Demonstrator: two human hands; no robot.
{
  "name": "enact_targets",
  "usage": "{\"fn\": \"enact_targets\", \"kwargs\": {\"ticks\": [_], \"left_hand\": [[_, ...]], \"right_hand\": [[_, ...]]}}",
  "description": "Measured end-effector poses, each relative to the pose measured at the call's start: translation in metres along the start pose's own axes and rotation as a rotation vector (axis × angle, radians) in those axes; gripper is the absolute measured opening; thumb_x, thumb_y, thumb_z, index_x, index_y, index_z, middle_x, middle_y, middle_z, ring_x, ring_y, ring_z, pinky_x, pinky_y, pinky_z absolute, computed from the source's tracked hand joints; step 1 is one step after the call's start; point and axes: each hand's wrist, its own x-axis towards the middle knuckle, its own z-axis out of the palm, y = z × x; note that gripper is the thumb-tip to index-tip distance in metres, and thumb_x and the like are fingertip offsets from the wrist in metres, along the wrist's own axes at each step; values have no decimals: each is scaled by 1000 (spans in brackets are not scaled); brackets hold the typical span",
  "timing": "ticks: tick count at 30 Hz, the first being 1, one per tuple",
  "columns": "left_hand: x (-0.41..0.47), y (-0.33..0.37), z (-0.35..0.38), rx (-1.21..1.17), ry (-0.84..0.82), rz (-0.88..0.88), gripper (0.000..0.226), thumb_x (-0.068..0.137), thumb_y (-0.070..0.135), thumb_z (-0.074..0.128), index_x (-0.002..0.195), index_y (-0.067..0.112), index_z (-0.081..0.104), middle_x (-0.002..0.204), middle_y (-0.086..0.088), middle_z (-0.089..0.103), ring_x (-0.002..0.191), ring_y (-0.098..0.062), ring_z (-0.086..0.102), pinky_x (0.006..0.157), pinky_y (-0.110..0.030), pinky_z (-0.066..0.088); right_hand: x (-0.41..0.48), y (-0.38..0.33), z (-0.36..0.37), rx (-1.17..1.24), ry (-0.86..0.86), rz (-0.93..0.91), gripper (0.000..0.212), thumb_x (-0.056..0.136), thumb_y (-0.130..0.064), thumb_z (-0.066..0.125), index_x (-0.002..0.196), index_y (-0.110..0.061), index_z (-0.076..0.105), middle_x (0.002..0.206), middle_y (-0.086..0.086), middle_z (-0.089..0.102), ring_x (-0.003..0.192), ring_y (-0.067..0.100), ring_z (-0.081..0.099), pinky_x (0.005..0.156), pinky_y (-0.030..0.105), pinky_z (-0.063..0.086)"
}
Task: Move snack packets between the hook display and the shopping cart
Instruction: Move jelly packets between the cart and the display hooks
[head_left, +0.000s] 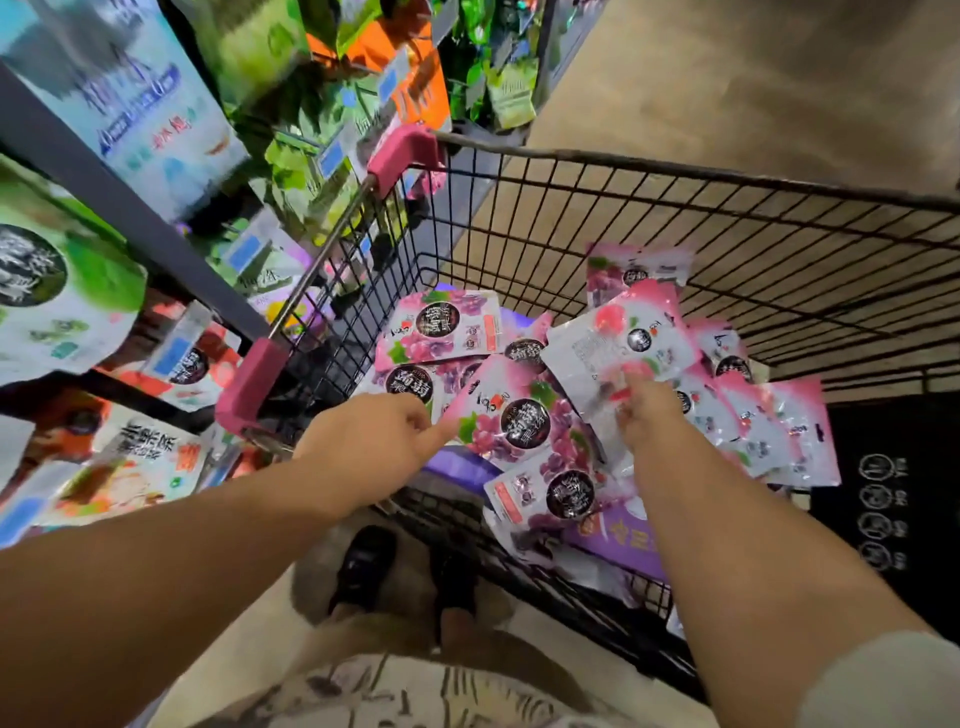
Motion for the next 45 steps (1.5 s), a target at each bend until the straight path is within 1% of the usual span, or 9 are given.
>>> {"fn": "enact_targets", "kwargs": {"ticks": [5,8,16,21,26,30,32,38,45], "left_hand": [[-1,0,1,-5,-9,-2,54,80,80,33,91,34,60,88,12,63,80,-12,60,71,-31,49],[0,0,1,3,-9,-2,53,81,79,34,93,34,60,91,12,62,83,-14,59,68,-30,46],[0,-2,-1,-37,-13,17,51,81,78,37,90,33,60,85,13,62,80,-11,59,68,-28,47],[0,-2,0,-30,-8,23,56,78,81,34,95,36,61,88,13,64,82,-11,60,71,-28,50],[-2,-3,-1,-35,2,35,56,78,83,32,93,36,60,89,13,64,85,-13,60,74,-31,52],[-1,-6,1,-43,18,27,59,75,86,29,87,38,60,82,13,63,80,-11,60,73,-33,54],[-1,-6,2,-43,20,28,59,74,86,28,87,38,60,82,14,63,79,-11,59,72,-32,54],[-1,-6,2,-35,26,34,58,77,84,30,91,38,61,85,13,63,82,-12,59,72,-33,53],[-3,-4,1,-21,32,32,59,76,84,30,88,35,61,84,12,62,81,-12,59,65,-29,48]], "right_hand": [[1,-6,3,138,24,57,24,91,-29,65,104,-9,61,82,2,60,58,9,50,39,18,44],[6,-6,3,15,109,-38,21,95,-31,59,90,-11,59,79,4,58,68,18,55,63,31,52],[-31,-12,0,-477,238,-803,28,100,-21,49,74,-12,43,83,10,46,76,21,42,57,31,27],[-74,0,4,-867,177,-1121,22,97,-20,48,83,-7,59,92,1,45,92,19,40,81,33,34],[-81,31,30,-1149,-188,-906,28,100,-31,46,91,-9,62,104,1,44,106,22,46,95,35,38],[-59,58,35,-1225,-352,-672,27,98,-30,53,122,-24,62,149,6,32,134,29,35,109,31,34],[-55,62,28,-1192,-338,-607,40,92,-26,61,131,-30,52,157,4,17,135,32,36,110,42,38],[-48,59,16,-995,-72,-397,106,67,-42,84,148,-12,23,145,14,34,134,33,39,108,48,40],[-45,54,13,-889,-103,-254,125,55,-47,92,148,-14,15,136,13,53,126,34,52,103,46,43]]}}
